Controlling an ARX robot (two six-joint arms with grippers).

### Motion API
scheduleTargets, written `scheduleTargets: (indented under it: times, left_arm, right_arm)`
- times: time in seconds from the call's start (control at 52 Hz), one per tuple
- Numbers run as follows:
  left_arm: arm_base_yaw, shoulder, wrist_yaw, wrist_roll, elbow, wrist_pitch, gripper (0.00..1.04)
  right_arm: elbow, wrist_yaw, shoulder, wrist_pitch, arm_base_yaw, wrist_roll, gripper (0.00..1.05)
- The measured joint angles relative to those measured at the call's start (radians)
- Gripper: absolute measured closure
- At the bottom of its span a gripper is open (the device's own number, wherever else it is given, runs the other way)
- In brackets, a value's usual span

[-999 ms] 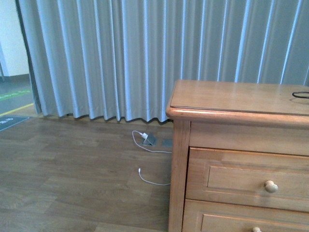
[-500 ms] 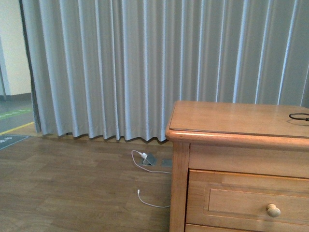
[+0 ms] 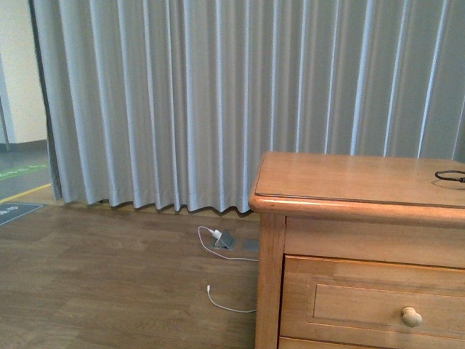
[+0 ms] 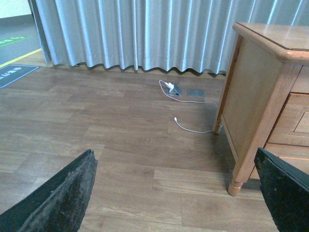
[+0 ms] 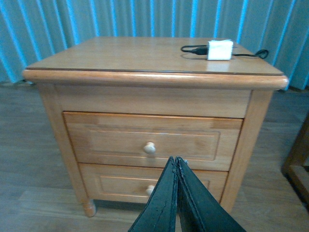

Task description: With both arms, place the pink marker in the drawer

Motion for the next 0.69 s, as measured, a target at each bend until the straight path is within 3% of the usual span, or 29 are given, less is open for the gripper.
scheduleTargets:
  times: [0.365,0.461,0.692]
  left_arm:
    - [0.000,0.000,0.000,0.000,0.000,0.000,0.06]
    - [0.000,0.000,0.000,0.000,0.000,0.000,0.06]
    - [0.000,0.000,0.000,0.000,0.000,0.000,0.06]
  right_arm:
    - [-0.064,0.010,-0.107,-0.040,0.036,0.000,1.03]
    - [-0.063,0.011,-0.228,-0.194,0.037,0.000,1.03]
    - [-0.063,0.011,-0.276,-0.211,0.038,0.000,1.03]
